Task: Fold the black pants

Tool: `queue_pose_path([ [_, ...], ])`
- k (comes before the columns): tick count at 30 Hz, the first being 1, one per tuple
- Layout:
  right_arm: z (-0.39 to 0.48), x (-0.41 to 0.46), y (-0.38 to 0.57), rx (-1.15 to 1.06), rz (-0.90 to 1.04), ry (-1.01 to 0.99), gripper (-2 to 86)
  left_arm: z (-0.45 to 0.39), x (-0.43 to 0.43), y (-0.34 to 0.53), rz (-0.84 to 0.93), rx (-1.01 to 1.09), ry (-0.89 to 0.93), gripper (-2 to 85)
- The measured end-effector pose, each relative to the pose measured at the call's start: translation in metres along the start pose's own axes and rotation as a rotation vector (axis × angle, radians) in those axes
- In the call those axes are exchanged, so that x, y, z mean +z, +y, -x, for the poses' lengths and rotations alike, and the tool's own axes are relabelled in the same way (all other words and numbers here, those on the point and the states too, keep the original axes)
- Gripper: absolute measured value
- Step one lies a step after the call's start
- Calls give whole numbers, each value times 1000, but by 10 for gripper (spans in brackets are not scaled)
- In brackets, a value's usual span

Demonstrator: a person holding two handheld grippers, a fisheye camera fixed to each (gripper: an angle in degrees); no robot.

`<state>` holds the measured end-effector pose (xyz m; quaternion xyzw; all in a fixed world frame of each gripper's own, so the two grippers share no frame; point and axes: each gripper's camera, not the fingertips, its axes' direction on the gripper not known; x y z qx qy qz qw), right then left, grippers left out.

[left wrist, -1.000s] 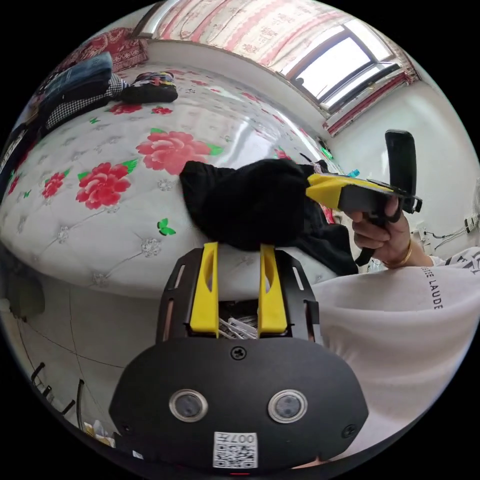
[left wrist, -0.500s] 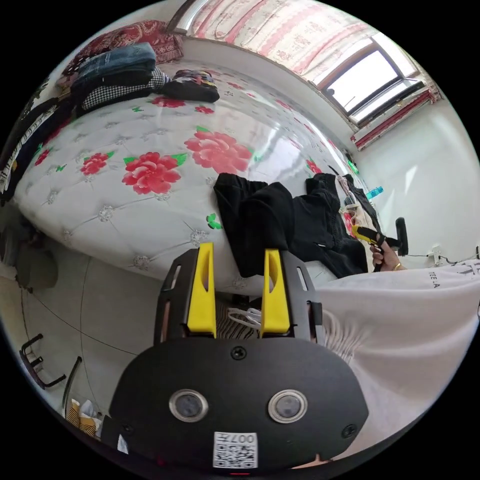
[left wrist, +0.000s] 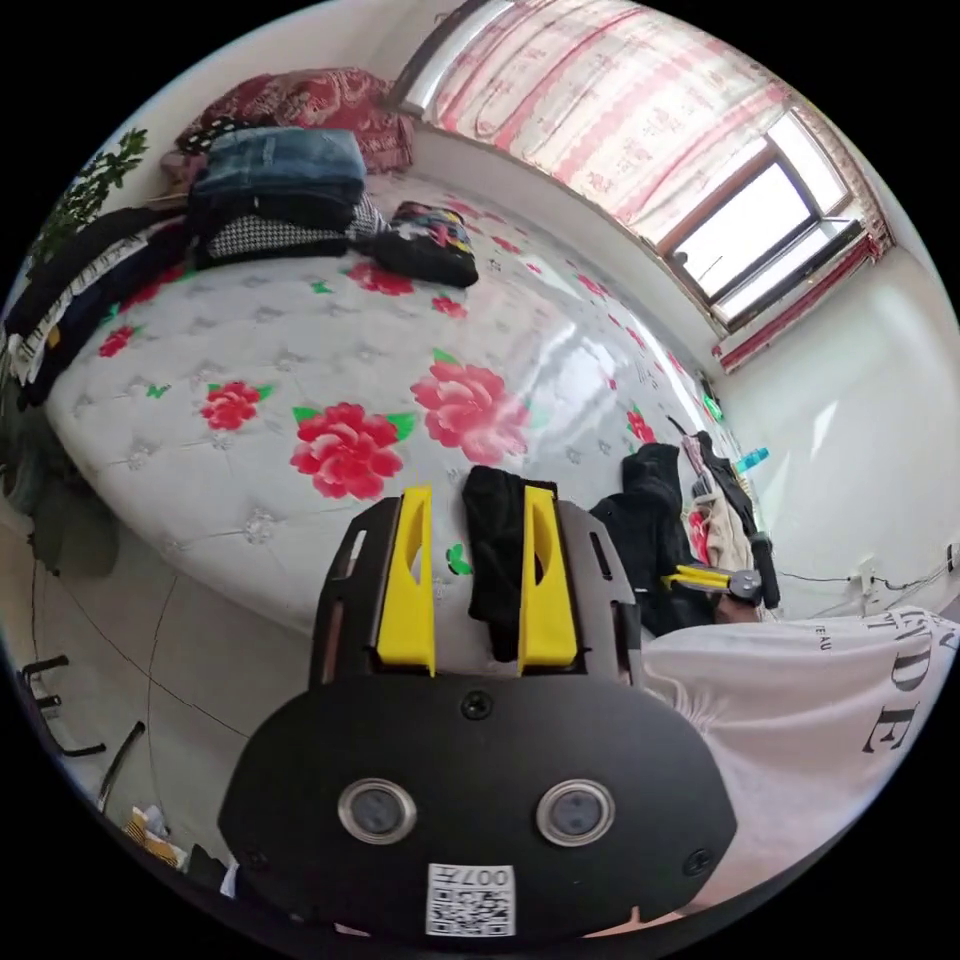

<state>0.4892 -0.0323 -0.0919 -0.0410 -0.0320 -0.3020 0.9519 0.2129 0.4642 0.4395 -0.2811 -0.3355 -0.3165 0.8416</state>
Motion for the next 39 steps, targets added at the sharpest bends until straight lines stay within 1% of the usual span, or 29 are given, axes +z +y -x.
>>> queue_pose_path([
  [1, -2, -10, 3, 9, -37, -24, 60, -10, 27, -4, 79, 21, 10, 137],
  [2, -6, -33, 12, 27, -130, -63, 53, -20, 54, -6, 157, 45, -5, 140],
  [4, -14, -83, 35, 58, -324, -105, 43, -34, 92, -8, 255, 67, -42, 139],
  [5, -16, -94, 41, 68, -363, -100, 41, -39, 115, -8, 316, 58, -47, 135],
  [6, -17, -117, 52, 86, -432, -69, 38, -40, 127, -7, 350, 44, -44, 133],
  [7, -17, -127, 58, 88, -461, -48, 37, -46, 128, -8, 298, 41, -75, 128],
  [9, -4, -163, 78, 58, -545, 111, 35, -55, 133, -13, 301, 50, -60, 118],
  [10, 1, -178, 88, 51, -580, 180, 36, -60, 134, -17, 328, 70, -66, 97],
  [12, 1, -202, 102, 77, -638, 240, 37, -61, 131, -21, 364, 52, -43, 70],
  [13, -1, -210, 108, 98, -660, 250, 37, -59, 120, -22, 330, 6, -22, 58],
  [15, -12, -244, 133, 185, -755, 282, 40, -54, 89, -19, 200, -67, 57, 52],
  [16, -16, -260, 146, 213, -798, 307, 41, -50, 63, -16, 103, -105, 141, 51],
  [17, -17, -268, 152, 223, -817, 318, 42, -48, 38, -13, 24, -121, 204, 50],
  [18, -18, -285, 163, 230, -859, 336, 43, -48, 25, -12, -11, -120, 229, 49],
  [20, -17, -308, 179, 232, -929, 348, 45, -55, -29, -11, -131, -37, 308, 49],
  [21, -18, -323, 187, 233, -972, 345, 46, -59, -43, -11, -160, -2, 326, 48],
  [23, -17, -344, 195, 246, -1031, 365, 48, -76, -94, -15, -236, 161, 431, 48],
  [24, -17, -356, 197, 255, -1067, 381, 49, -80, -105, -16, -246, 197, 454, 47],
  [26, -18, -374, 198, 251, -1120, 397, 50, -99, -144, -20, -292, 314, 431, 40],
  [28, -22, -392, 189, 220, -1177, 416, 52, -109, -167, -23, -315, 361, 379, 25],
  [31, -31, -405, 169, 211, -1205, 432, 52, -112, -194, -23, -383, 333, 283, -1],
  [33, -44, -413, 138, 192, -1219, 443, 53, -110, -204, -24, -425, 315, 235, -6],
  [35, -58, -415, 102, 164, -1203, 424, 54, -110, -197, -31, -460, 341, 147, -7],
  [37, -76, -411, 51, 151, -1144, 470, 56, -107, -177, -48, -476, 319, 134, -5],
  [38, -98, -404, 14, 192, -1105, 479, 59, -104, -155, -59, -509, 310, 102, -2],
  [39, -128, -390, -29, 241, -1026, 474, 63, -102, -140, -66, -497, 312, 105, 0],
])
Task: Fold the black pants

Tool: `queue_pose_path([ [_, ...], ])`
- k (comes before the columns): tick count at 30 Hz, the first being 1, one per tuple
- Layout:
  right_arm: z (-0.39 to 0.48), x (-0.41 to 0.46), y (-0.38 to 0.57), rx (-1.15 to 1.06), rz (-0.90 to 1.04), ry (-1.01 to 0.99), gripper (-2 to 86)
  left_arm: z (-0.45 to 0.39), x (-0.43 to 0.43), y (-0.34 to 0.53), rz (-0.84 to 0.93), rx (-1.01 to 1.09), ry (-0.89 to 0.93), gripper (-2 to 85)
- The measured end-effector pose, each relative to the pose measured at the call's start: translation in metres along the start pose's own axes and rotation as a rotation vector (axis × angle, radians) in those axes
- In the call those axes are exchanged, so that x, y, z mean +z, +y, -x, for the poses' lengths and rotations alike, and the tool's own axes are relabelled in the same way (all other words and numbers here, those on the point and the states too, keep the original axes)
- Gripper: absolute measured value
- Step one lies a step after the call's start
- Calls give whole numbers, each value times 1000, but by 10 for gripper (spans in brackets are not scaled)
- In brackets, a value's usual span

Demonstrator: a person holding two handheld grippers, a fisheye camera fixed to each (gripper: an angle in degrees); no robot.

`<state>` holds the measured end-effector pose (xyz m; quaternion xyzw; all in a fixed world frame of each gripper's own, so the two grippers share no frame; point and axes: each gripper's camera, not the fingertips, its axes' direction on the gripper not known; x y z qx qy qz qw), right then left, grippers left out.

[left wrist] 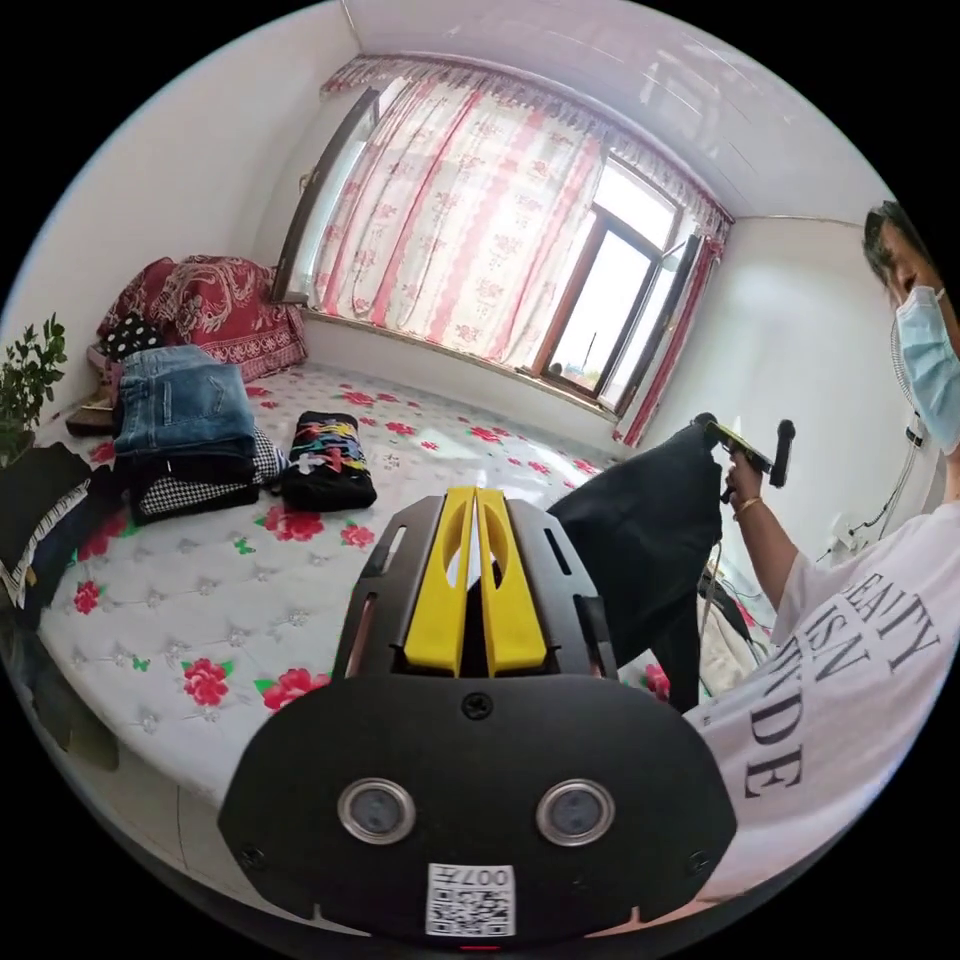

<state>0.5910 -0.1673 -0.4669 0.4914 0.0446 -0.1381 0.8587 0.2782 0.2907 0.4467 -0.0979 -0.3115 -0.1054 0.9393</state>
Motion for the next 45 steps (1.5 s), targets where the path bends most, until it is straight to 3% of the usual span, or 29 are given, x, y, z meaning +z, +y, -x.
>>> queue_pose_path([
  [2, -18, 92, 2, 102, 232, -19, 65, 19, 76, 10, 224, -80, 59, 36],
  [3, -24, 144, 16, 128, 393, -23, 66, 24, 92, 15, 268, -118, 61, 47],
  [5, -26, 188, 51, 158, 523, -37, 68, 38, 130, 51, 350, -214, 56, 73],
  [8, -18, 201, 133, 183, 542, -160, 69, 53, 154, 109, 484, -281, -2, 79],
  [12, 10, 196, 280, 187, 788, -284, 71, 65, 176, 174, 711, -311, -30, 97],
  [17, 20, 160, 383, 198, 1010, -299, 74, 62, 236, 210, 914, -158, -128, 136],
  [20, 15, 151, 396, 160, 1053, -275, 75, 46, 276, 204, 922, 69, -198, 119],
  [24, -5, 150, 397, 173, 1056, -242, 76, 62, 322, 183, 939, 209, -300, 54],
  [27, -19, 137, 395, 170, 1042, -234, 79, 132, 338, 142, 922, 78, -520, 37],
  [29, -27, 123, 398, 156, 1040, -206, 83, 197, 314, 107, 825, -227, -522, 27],
  [34, -55, 76, 437, 223, 1082, -149, 90, 210, 252, 88, 684, -206, -698, 8],
  [36, -58, 58, 466, 238, 1139, -149, 94, 197, 231, 108, 666, -194, -667, 1],
  [39, -50, 50, 500, 233, 1215, -203, 100, 162, 202, 164, 656, -170, -459, -7],
  [45, -32, 51, 503, 50, 1192, -210, 94, 99, 183, 269, 830, -204, -148, -10],
])
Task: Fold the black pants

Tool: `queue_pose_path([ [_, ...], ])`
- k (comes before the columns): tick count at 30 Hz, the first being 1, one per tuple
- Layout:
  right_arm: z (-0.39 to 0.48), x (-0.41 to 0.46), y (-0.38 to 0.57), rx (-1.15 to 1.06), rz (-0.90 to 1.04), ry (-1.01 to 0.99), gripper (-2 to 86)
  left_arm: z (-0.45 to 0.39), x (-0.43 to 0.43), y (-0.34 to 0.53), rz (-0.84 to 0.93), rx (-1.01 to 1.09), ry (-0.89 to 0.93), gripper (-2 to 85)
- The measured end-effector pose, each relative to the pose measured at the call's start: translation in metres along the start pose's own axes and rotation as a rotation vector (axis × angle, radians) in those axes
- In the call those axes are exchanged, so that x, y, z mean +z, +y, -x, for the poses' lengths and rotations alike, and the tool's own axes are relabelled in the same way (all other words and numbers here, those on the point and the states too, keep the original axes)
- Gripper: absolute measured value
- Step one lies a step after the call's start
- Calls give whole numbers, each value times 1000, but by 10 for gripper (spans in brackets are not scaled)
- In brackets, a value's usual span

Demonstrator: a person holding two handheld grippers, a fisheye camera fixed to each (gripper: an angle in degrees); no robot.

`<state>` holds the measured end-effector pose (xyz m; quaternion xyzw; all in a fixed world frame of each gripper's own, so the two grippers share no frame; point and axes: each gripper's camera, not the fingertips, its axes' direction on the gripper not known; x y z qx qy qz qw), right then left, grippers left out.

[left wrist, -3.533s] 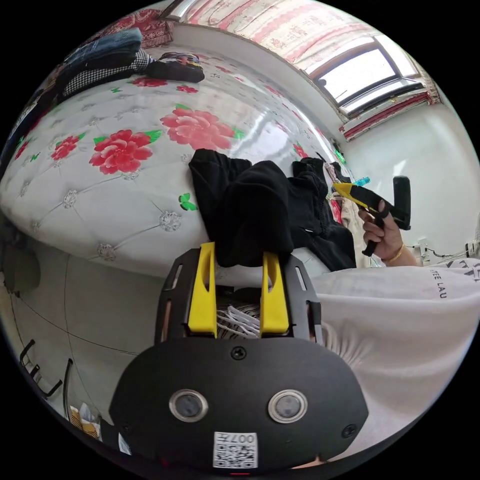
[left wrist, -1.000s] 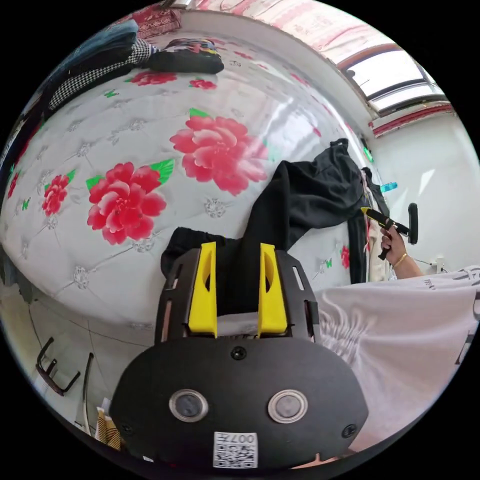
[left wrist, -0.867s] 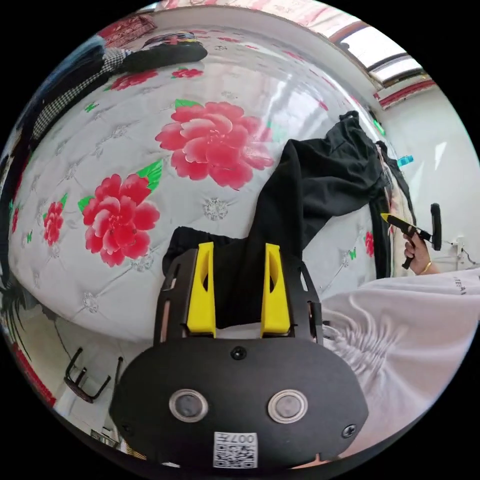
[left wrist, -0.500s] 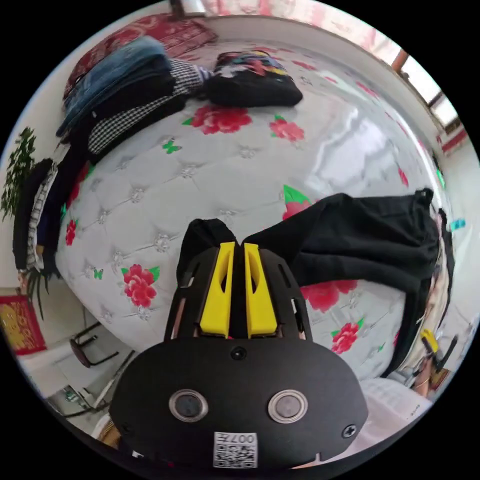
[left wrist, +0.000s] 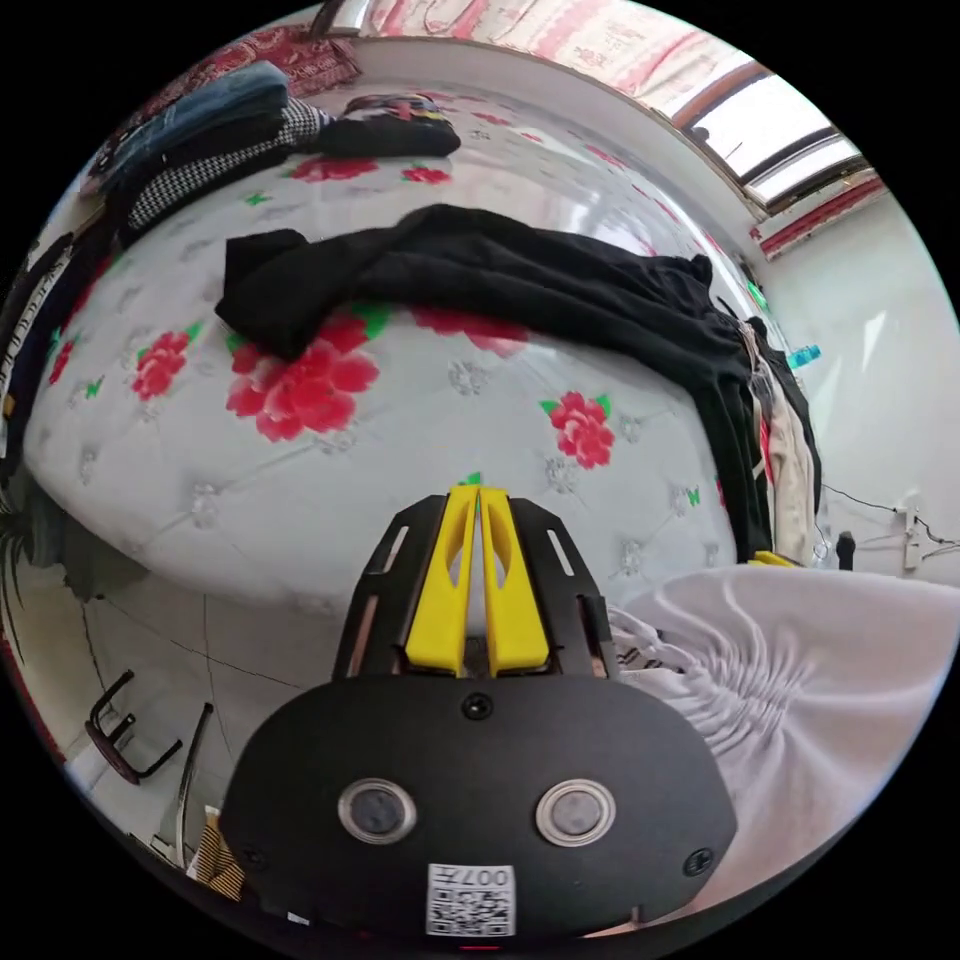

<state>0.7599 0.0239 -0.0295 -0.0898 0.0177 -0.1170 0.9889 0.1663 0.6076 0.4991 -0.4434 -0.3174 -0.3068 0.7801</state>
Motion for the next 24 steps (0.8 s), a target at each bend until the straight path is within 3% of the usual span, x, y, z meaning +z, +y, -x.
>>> queue_pose_path([
  [7, -16, -11, -33, -142, 110, -206, 27, -8, -5, 29, -10, 60, 27, -10],
  [14, 90, -66, -131, -444, 17, -389, 6, 17, -16, 71, -13, 11, 6, -10],
  [20, 134, -150, -218, -140, -323, -698, 22, 50, -21, 109, -52, -73, 35, -9],
  [24, 170, -156, -199, -240, -296, -696, 41, 67, -15, 124, -67, -108, 65, -4],
])
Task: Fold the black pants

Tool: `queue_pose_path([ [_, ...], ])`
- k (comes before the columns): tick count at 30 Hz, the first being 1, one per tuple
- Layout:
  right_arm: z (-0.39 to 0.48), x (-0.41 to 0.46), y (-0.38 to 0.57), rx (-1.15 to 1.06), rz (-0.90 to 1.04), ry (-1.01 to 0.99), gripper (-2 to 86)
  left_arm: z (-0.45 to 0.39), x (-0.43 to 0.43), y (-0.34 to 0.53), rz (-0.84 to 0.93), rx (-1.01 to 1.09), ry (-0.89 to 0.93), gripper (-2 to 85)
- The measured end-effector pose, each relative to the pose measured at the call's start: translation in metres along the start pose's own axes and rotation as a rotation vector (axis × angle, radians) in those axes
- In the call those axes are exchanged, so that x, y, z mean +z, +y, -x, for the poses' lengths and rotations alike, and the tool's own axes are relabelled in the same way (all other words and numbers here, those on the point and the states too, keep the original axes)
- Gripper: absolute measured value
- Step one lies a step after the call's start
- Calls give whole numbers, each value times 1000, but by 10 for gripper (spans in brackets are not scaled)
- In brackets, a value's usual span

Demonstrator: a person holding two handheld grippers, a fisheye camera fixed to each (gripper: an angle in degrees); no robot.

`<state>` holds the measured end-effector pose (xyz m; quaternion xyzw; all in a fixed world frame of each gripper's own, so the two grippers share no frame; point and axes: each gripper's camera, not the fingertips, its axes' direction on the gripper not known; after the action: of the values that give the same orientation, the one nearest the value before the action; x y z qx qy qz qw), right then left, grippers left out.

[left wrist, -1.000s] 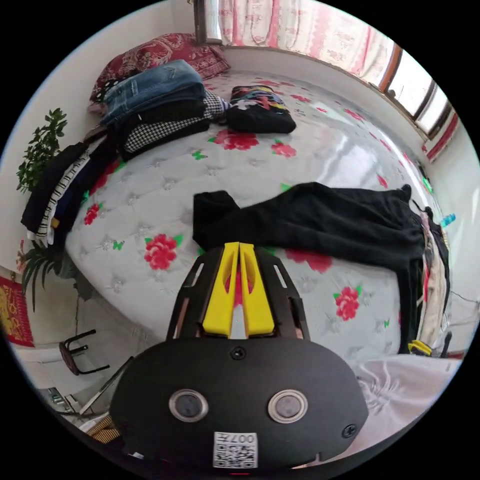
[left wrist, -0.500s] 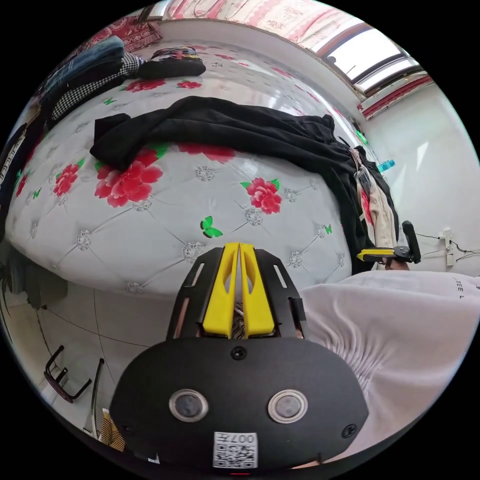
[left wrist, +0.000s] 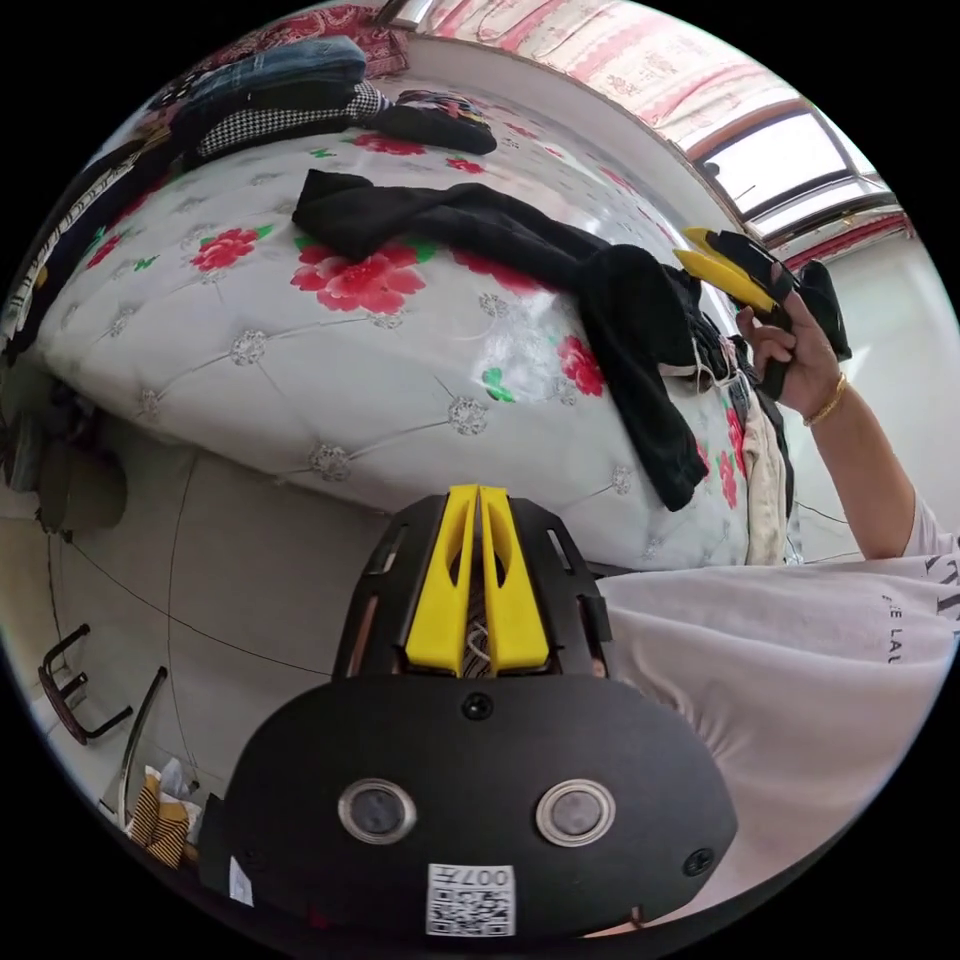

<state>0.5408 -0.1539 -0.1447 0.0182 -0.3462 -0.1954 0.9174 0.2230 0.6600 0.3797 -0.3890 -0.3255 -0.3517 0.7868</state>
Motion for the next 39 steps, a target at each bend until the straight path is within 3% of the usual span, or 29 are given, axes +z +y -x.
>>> queue_pose_path([
  [5, -14, -15, 82, -29, 106, 92, 48, 1, 17, 14, 7, -6, 48, 50],
  [8, -60, -62, 125, 82, 104, 163, 55, -22, 25, 19, -7, 34, 88, 68],
  [15, -154, -214, 184, 373, -164, 222, 63, -123, 90, 7, 79, 214, 115, 102],
  [19, -168, -258, 196, 378, -219, 213, 65, -197, 156, -11, 189, 294, 23, 122],
  [24, -189, -303, 217, 370, -256, 205, 66, -264, 202, -24, 208, 344, -243, 124],
  [28, -218, -330, 212, 381, -268, 168, 68, -297, 231, -25, 240, 338, -359, 115],
  [39, -276, -343, 101, 342, -185, 215, 79, -320, 260, -27, 245, 119, -336, 6],
])
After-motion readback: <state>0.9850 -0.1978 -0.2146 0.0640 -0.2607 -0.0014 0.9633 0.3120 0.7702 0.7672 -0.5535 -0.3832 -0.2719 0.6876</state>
